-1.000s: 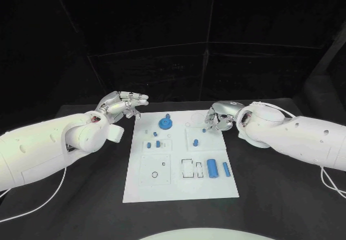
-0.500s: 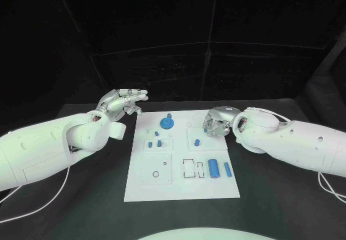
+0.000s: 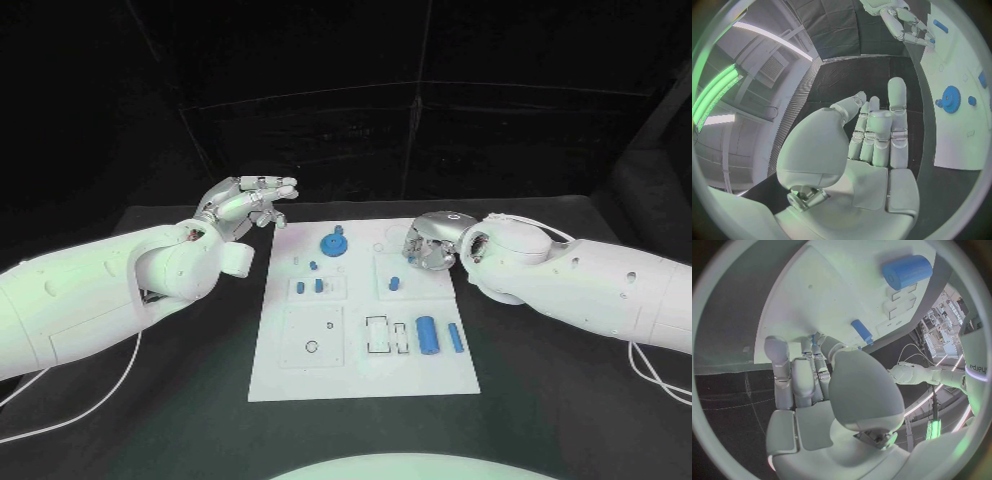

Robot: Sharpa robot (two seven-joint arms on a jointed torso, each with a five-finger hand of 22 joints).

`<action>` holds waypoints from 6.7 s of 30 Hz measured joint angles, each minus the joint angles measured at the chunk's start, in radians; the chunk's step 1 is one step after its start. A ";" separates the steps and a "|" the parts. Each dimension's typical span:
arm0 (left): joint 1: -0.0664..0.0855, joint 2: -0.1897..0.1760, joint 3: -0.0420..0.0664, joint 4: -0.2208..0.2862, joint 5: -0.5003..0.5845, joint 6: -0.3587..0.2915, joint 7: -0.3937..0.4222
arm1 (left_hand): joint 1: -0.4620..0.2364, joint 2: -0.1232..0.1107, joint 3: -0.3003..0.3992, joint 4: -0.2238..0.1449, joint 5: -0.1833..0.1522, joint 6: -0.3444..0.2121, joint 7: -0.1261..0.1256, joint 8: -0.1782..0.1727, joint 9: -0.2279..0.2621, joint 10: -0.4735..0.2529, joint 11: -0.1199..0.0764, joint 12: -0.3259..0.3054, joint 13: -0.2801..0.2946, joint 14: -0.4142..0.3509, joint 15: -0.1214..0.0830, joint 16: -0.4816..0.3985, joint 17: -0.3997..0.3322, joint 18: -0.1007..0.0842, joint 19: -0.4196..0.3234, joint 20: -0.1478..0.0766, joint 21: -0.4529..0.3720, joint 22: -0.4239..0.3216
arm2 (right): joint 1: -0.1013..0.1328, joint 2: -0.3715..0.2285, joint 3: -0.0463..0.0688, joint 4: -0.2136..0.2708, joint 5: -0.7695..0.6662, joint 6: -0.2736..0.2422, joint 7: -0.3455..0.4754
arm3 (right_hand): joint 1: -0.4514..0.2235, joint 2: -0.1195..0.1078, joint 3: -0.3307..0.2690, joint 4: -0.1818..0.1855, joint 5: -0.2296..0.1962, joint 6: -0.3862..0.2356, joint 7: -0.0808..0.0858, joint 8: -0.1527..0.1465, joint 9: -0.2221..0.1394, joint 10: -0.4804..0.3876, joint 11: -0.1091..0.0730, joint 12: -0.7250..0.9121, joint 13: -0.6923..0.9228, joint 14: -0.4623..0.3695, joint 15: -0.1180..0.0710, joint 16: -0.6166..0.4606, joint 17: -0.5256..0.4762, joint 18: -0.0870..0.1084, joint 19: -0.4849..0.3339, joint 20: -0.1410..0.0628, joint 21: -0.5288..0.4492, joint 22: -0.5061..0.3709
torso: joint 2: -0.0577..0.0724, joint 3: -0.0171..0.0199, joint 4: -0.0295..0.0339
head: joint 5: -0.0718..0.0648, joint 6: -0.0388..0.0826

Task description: Assemble the parts on the task board

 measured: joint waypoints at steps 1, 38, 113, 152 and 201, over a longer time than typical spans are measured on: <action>0.000 0.000 0.000 0.000 0.000 0.000 0.000 | 0.000 0.000 0.000 0.000 0.000 0.000 0.000 0.000 0.000 0.000 0.000 0.000 0.000 0.000 0.000 0.000 0.000 0.000 0.000 0.000 0.000 0.000 | 0.000 0.001 0.000 -0.001 -0.001 0.001 0.000 | 0.003 0.002 0.010 -0.003 -0.005 0.008 -0.001 0.000 0.001 0.008 -0.001 0.000 -0.002 0.000 0.000 0.002 0.002 -0.002 0.002 -0.002 0.004 0.005 | 0.000 0.0000 0.0000 | 0.000 0.000; 0.000 -0.001 0.000 -0.004 -0.013 -0.017 -0.001 | 0.004 0.004 -0.003 -0.003 0.000 -0.011 0.003 0.000 -0.003 -0.016 0.009 0.000 0.000 -0.007 0.000 0.000 0.001 0.000 0.000 0.000 -0.007 -0.004 | -0.012 -0.029 -0.002 0.069 -0.057 -0.071 -0.072 | -0.011 0.005 0.136 -0.061 -0.040 0.077 -0.014 0.006 0.002 0.079 -0.019 -0.010 -0.012 0.000 -0.008 0.014 0.004 -0.032 0.038 -0.016 0.081 0.120 | -0.002 -0.0006 0.0004 | 0.006 -0.005; 0.000 0.032 0.000 -0.005 -0.036 -0.026 -0.006 | 0.008 0.008 -0.003 -0.003 0.000 -0.015 0.007 0.000 -0.003 -0.020 0.013 0.005 0.000 -0.007 0.000 0.000 0.008 -0.001 0.000 0.000 -0.007 -0.004 | -0.120 0.146 -0.026 0.222 -0.044 -0.096 -0.046 | -0.026 -0.010 0.178 -0.078 -0.034 0.083 -0.014 -0.008 0.000 0.088 -0.016 -0.023 -0.011 0.000 -0.007 0.026 0.014 -0.031 0.048 -0.020 0.109 0.156 | -0.001 -0.0015 -0.0006 | 0.133 -0.053; 0.000 0.029 -0.001 -0.007 -0.038 -0.026 -0.010 | 0.008 0.008 -0.003 -0.003 0.000 -0.015 0.007 0.000 -0.003 -0.027 0.012 0.005 -0.001 -0.007 0.000 0.000 0.008 -0.001 0.000 0.000 -0.007 -0.005 | -0.120 0.164 -0.024 0.225 -0.106 -0.034 -0.071 | -0.044 -0.009 0.180 -0.075 -0.031 0.085 -0.012 -0.016 0.001 0.089 -0.015 -0.027 -0.008 0.000 -0.007 0.026 0.012 -0.031 0.048 -0.020 0.108 0.156 | -0.001 -0.0021 0.0004 | 0.136 -0.062; 0.000 0.030 -0.001 -0.015 -0.042 -0.009 -0.028 | 0.008 0.008 -0.003 -0.003 0.000 -0.015 0.007 0.000 -0.003 -0.027 0.012 0.008 -0.001 -0.007 0.000 0.000 0.008 -0.001 0.000 0.000 -0.007 -0.006 | -0.047 -0.122 0.056 0.302 -0.030 -0.017 -0.097 | -0.074 -0.063 -0.157 -0.012 0.039 -0.123 -0.038 -0.034 -0.001 -0.208 0.024 -0.007 -0.006 -0.025 0.021 -0.098 -0.195 -0.015 -0.067 0.016 -0.093 -0.147 | 0.000 -0.0015 0.0005 | 0.106 -0.037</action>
